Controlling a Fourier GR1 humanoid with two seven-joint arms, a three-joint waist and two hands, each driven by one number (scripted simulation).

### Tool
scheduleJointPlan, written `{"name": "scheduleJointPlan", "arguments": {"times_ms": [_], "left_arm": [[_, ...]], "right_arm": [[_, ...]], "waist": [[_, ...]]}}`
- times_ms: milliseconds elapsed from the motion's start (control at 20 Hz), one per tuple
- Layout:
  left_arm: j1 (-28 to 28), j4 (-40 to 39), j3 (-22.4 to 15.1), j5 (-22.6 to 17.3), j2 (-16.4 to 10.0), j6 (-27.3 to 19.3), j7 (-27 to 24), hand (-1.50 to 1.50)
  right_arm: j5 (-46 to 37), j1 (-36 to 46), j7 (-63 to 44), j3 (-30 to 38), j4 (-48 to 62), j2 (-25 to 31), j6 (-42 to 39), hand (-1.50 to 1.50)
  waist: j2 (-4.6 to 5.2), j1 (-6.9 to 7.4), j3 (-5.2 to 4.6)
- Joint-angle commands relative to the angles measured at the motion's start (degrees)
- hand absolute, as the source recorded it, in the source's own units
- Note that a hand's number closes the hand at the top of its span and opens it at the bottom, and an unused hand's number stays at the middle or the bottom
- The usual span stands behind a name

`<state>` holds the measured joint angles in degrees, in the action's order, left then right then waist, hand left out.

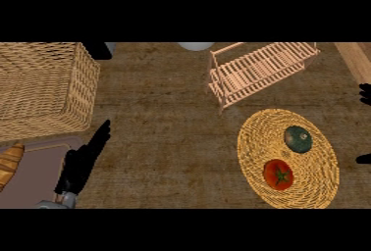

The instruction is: Pick the squash from the placemat and place it in the tiered shelf

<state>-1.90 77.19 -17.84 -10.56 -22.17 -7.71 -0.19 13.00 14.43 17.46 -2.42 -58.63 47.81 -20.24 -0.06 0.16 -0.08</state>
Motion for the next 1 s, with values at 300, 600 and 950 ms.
{"name": "scheduleJointPlan", "arguments": {"times_ms": [300, 600, 950], "left_arm": [[-0.9, 0.5, 1.8, -0.8, -2.6, 2.4, 1.5, 0.00], [1.3, -1.7, 1.5, 1.2, 0.4, 1.7, -2.0, 0.00], [0.9, 2.9, 3.1, 2.7, 1.0, 1.4, 2.4, 0.00]], "right_arm": [[-26.3, 4.1, -21.7, -13.2, -13.1, 8.7, 13.3, -1.50], [-32.3, 5.7, -41.4, -18.9, -24.8, 0.3, 12.0, -1.50], [-37.2, 5.8, -50.6, -20.7, -24.3, -8.7, 7.4, -1.50]], "waist": [[-0.17, 0.81, -0.16], [-0.12, -0.17, -0.02], [-0.01, 0.05, 0.07]]}}
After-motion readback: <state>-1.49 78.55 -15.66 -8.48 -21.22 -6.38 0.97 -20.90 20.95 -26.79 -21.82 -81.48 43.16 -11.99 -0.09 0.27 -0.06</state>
